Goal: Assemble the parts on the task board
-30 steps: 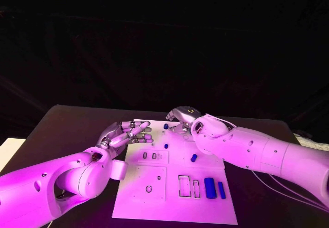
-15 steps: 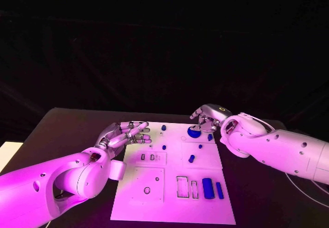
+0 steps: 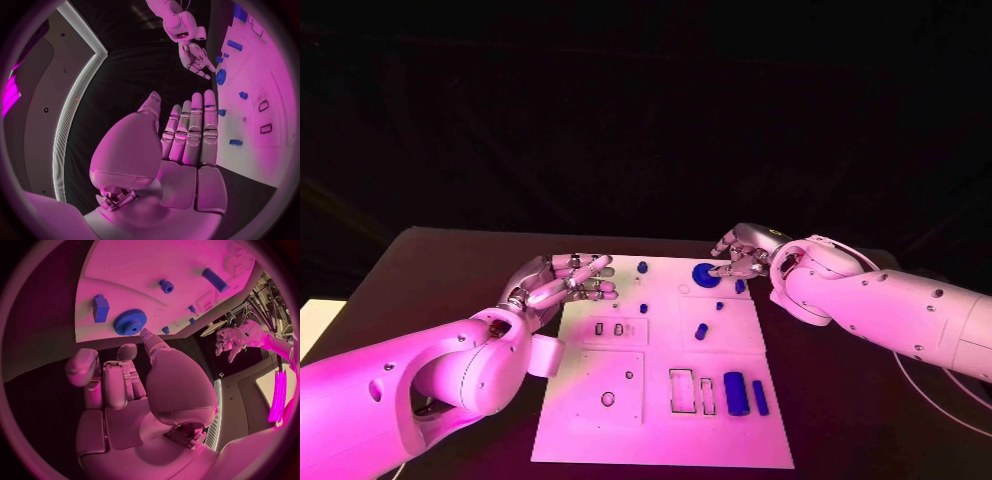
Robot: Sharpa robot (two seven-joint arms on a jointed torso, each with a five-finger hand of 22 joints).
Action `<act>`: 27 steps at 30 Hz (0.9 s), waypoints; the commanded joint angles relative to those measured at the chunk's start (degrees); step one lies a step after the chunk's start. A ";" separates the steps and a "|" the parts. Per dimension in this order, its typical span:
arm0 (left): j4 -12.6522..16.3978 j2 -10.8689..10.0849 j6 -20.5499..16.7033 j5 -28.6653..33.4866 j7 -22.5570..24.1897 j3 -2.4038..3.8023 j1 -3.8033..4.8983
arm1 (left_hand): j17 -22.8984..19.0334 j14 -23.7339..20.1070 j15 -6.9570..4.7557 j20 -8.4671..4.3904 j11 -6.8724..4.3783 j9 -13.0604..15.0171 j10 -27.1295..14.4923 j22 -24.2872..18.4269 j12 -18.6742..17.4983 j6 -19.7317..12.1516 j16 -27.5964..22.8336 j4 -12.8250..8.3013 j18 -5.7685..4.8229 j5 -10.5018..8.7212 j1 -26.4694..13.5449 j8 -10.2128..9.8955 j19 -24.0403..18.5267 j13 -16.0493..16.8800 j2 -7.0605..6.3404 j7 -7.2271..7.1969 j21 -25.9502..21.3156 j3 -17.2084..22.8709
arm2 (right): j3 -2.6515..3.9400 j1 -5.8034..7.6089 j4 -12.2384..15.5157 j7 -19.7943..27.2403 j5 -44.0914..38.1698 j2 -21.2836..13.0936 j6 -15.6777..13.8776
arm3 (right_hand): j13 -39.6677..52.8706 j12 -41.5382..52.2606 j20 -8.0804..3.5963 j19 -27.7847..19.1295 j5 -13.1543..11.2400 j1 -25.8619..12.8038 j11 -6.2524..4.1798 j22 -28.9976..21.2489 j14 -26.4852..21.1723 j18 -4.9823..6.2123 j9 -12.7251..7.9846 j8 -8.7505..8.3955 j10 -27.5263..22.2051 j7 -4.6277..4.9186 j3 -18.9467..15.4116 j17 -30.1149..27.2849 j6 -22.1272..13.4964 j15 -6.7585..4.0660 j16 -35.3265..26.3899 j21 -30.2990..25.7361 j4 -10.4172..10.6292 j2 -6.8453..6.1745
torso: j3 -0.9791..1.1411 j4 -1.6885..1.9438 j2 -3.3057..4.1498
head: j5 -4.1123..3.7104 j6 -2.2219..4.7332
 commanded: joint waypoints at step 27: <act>-0.05 0.14 0.88 -0.51 -0.15 0.04 0.07 | 0.27 -0.13 0.14 0.14 0.28 -0.06 0.13 -0.11 -0.29 0.10 -0.45 -0.70 0.13 -0.05 0.00 -0.30 0.47 -0.05 0.63 0.30 -0.35 0.04 | -0.10 -0.89 -3.57 -1.84 -2.22 3.52 5.78 | 23.92 21.83 0.74 1.33 -0.19 3.03 0.24 6.14 4.17 -1.74 0.13 2.02 9.04 0.16 -1.58 9.13 0.80 0.60 5.96 4.36 1.29 1.43 | -0.03 0.00 0.03 | 0.15 -0.53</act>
